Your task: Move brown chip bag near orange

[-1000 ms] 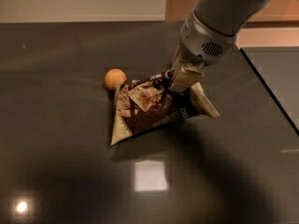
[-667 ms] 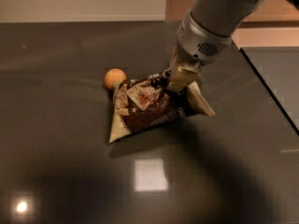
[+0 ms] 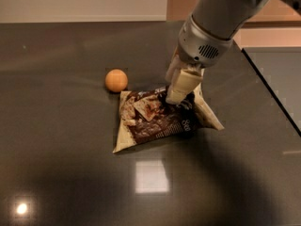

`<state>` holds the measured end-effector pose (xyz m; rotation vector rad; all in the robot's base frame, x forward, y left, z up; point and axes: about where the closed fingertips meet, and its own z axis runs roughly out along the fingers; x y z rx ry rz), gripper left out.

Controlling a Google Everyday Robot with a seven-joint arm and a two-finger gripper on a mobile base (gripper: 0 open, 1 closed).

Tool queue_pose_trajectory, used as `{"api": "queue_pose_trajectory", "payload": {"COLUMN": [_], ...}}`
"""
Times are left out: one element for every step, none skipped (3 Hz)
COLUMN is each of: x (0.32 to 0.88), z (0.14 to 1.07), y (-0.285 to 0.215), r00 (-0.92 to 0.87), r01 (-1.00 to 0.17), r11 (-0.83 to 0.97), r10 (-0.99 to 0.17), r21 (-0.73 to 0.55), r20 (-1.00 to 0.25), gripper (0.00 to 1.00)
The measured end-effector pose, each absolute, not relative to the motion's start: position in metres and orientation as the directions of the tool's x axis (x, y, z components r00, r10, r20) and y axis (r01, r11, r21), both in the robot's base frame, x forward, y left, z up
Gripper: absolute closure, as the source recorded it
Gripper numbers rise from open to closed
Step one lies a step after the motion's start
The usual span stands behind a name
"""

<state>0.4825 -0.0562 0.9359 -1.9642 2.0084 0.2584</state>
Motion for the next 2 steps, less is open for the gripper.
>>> {"api": "queue_pose_trajectory", "payload": {"x": [0.4828,0.4828], "z": [0.9364,0.9365], "y": [-0.0551,-0.0551], "r00": [-0.003,-0.002], "r01": [-0.995,-0.995], "r11": [0.039,0.039], "r10": [-0.937,-0.937], "r21": [-0.097,-0.097], "r20": [-0.35,-0.35], "gripper": [0.0,0.0]}}
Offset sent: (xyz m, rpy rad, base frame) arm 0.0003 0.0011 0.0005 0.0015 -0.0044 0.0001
